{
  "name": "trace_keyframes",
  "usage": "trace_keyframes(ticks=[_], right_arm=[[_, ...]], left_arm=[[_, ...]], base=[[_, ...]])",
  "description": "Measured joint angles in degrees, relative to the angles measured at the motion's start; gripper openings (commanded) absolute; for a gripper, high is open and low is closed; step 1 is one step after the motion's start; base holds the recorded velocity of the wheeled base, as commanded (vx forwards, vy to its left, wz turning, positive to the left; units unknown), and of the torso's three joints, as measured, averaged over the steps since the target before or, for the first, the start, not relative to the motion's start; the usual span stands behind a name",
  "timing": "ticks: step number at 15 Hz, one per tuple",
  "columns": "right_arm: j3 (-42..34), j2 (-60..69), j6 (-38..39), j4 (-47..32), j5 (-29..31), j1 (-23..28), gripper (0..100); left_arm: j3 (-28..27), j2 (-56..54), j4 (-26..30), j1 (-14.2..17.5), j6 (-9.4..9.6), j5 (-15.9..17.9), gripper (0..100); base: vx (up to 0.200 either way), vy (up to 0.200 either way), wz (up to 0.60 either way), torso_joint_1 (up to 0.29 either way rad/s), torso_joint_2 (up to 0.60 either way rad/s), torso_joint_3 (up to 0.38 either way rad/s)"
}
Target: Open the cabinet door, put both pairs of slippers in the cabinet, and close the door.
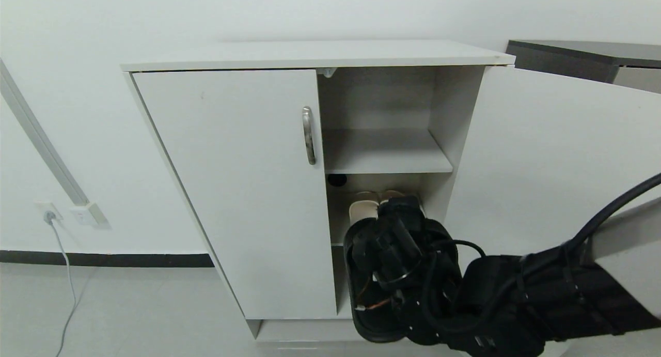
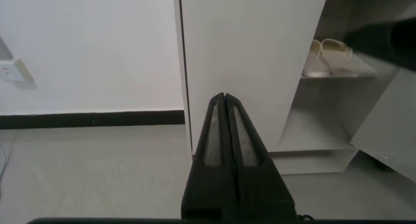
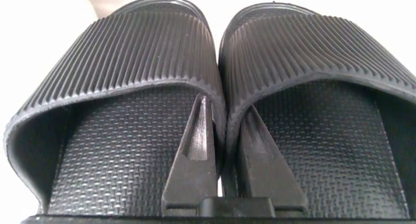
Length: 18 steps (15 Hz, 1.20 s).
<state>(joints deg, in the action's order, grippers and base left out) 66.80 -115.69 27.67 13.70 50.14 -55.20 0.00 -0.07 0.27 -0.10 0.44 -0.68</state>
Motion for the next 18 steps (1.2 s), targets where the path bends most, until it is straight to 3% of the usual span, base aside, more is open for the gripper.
trace_keyframes(ticks=[2, 4, 7, 15, 18], right_arm=[[6.9, 0.8, -1.8, -3.4, 2.8, 0.0, 0], [9.5, 1.9, -6.7, -0.5, 3.2, 0.9, 0], [10.3, 1.7, -9.0, 4.5, 1.3, 3.4, 0], [10.7, 0.9, -9.1, 4.6, -0.6, 4.5, 0], [10.8, 0.9, -9.2, 4.6, -0.7, 5.3, 0]], left_arm=[[0.0, 0.0, 0.0, 0.0, -0.01, 0.0, 0], [0.0, 0.0, 0.0, 0.0, -0.15, -0.1, 0], [0.0, 0.0, 0.0, 0.0, -0.11, -0.1, 0], [0.0, 0.0, 0.0, 0.0, -0.06, 0.0, 0], [0.0, 0.0, 0.0, 0.0, -0.01, 0.0, 0]], base=[[0.000, 0.000, 0.00, 0.000, 0.00, 0.000], [0.000, 0.000, 0.00, 0.000, 0.00, 0.000], [0.000, 0.000, 0.00, 0.000, 0.00, 0.000], [0.000, 0.000, 0.00, 0.000, 0.00, 0.000], [0.200, 0.000, 0.00, -0.003, 0.00, 0.002]])
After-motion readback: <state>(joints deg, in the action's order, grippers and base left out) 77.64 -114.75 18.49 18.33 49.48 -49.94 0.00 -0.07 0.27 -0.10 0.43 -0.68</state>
